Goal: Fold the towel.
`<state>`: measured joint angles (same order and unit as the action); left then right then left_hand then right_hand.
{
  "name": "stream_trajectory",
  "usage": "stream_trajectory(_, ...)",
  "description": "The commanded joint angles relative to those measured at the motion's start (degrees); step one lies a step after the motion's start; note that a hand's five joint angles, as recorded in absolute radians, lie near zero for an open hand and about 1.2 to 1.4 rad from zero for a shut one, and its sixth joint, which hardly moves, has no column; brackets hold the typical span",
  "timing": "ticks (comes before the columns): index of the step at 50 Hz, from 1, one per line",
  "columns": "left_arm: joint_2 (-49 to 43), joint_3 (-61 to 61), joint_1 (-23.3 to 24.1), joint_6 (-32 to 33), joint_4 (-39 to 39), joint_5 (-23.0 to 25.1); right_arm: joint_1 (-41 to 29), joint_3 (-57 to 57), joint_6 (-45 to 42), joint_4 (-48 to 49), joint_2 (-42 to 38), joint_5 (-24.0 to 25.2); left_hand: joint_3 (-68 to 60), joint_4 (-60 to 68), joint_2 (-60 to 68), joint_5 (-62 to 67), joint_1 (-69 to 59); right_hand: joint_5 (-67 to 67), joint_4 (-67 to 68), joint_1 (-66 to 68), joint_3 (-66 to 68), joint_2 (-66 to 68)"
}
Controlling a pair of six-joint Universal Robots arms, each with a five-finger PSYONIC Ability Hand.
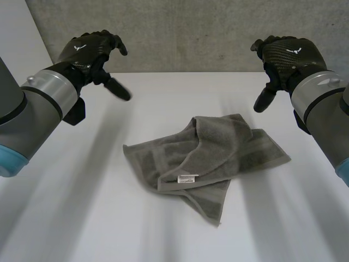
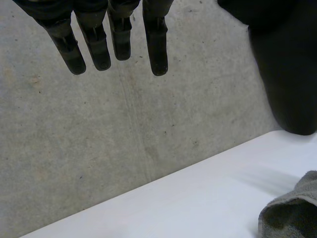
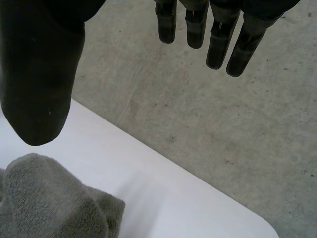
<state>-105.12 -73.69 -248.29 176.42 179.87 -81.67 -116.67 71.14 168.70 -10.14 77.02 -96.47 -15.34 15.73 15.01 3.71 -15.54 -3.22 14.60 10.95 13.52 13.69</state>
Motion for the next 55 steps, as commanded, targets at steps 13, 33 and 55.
stream_trajectory(13,-16.85,2.5,0.17,16.92,0.66,1.51,-5.76,6.03,-21.57,-7.26,-6.54,7.35,4.11,-4.51,-3.79,-2.49,4.31,3.22,-4.6,-0.95,-3.52,-3.69)
stream_trajectory(33,-25.83,5.4,0.09,27.82,-7.6,6.78,-10.51,10.6,-21.4,7.93,-21.91,12.89,3.94,-4.34,-3.62,-2.32,4.14,-5.08,3.71,7.36,4.78,4.62)
stream_trajectory(55,-28.03,5.05,0.17,29.95,-8.05,6.69,-9.37,9.63,-15.78,13.48,-23.15,12.71,-18.85,18.46,19.18,20.48,-18.65,-58.72,57.34,61.0,58.42,58.25)
